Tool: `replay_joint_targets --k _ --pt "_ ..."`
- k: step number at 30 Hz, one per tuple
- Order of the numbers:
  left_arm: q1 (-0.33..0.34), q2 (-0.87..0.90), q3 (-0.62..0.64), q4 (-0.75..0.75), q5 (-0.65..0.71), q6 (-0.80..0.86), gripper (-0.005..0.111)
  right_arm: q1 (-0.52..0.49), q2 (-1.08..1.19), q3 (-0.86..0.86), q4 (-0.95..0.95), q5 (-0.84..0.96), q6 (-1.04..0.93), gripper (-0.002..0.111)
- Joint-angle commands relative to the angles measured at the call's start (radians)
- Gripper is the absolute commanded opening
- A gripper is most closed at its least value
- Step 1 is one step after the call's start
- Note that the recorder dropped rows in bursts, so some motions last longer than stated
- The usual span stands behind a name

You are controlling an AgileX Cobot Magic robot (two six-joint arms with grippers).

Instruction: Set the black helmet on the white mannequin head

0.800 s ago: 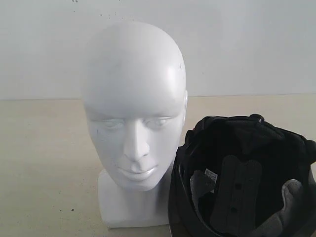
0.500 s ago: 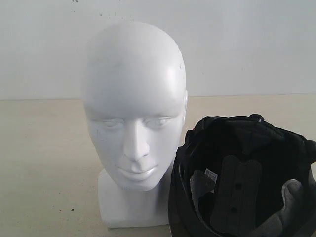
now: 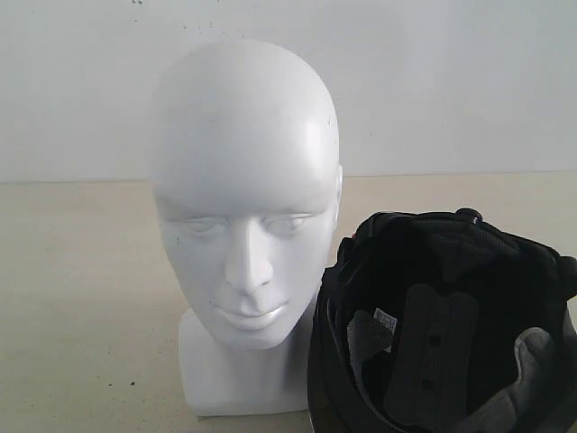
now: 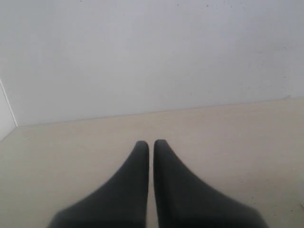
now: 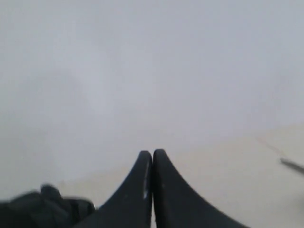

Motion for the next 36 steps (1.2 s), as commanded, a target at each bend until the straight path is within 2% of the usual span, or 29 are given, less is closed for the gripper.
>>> replay_joint_targets --k 1,3,5,7,10,13,15,16,18,21,24,26,27,31,33,36 --pt "-0.003 -0.003 0.004 -0.007 -0.003 0.003 0.004 0.001 -0.005 -0.001 -0.009 -0.347 -0.007 0.0" --pt "-0.003 -0.003 0.004 -0.007 -0.003 0.003 0.004 0.001 -0.005 -0.001 0.026 -0.508 0.001 0.0" --pt "-0.003 -0.003 0.004 -0.007 -0.003 0.003 0.004 0.001 -0.005 -0.018 0.07 -0.586 0.14 0.0" --pt "-0.003 -0.003 0.004 -0.007 -0.003 0.003 0.004 0.001 -0.005 -0.105 0.004 -0.417 0.193 0.0" --pt "-0.003 -0.003 0.004 -0.007 -0.003 0.003 0.004 0.023 0.013 -0.274 -0.29 -0.031 0.212 0.0" --pt "-0.003 -0.003 0.004 -0.007 -0.003 0.003 0.004 0.087 0.122 -0.441 -0.296 0.325 0.225 0.0" --pt "-0.003 -0.003 0.004 -0.007 -0.003 0.003 0.004 0.134 0.22 -0.517 -0.192 0.538 0.218 0.0" --pt "-0.003 -0.003 0.004 -0.007 -0.003 0.003 0.004 0.189 0.319 -0.585 0.008 0.753 0.141 0.0" --pt "-0.003 -0.003 0.004 -0.007 -0.003 0.003 0.004 0.272 0.443 -0.63 0.263 0.949 -0.052 0.0" --pt "-0.003 -0.003 0.004 -0.007 -0.003 0.003 0.004 0.334 0.543 -0.63 0.351 0.937 -0.068 0.0" --pt "-0.003 -0.003 0.004 -0.007 -0.003 0.003 0.004 0.339 0.63 -0.63 0.238 0.929 0.022 0.003" --pt "-0.003 -0.003 0.004 -0.007 -0.003 0.003 0.004 0.339 0.682 -0.63 0.179 0.929 0.034 0.018" --pt "-0.003 -0.003 0.004 -0.007 -0.003 0.003 0.004 0.339 0.704 -0.63 0.171 0.929 0.056 0.03" --pt "-0.003 -0.003 0.004 -0.007 -0.003 0.003 0.004 0.339 0.785 -0.63 0.174 0.893 0.099 0.089" --pt "-0.003 -0.003 0.004 -0.007 -0.003 0.003 0.004 0.339 0.824 -0.63 0.174 0.882 0.101 0.102" --pt "-0.003 -0.003 0.004 -0.007 -0.003 0.003 0.004 0.339 0.896 -0.63 0.181 0.872 0.106 0.104"
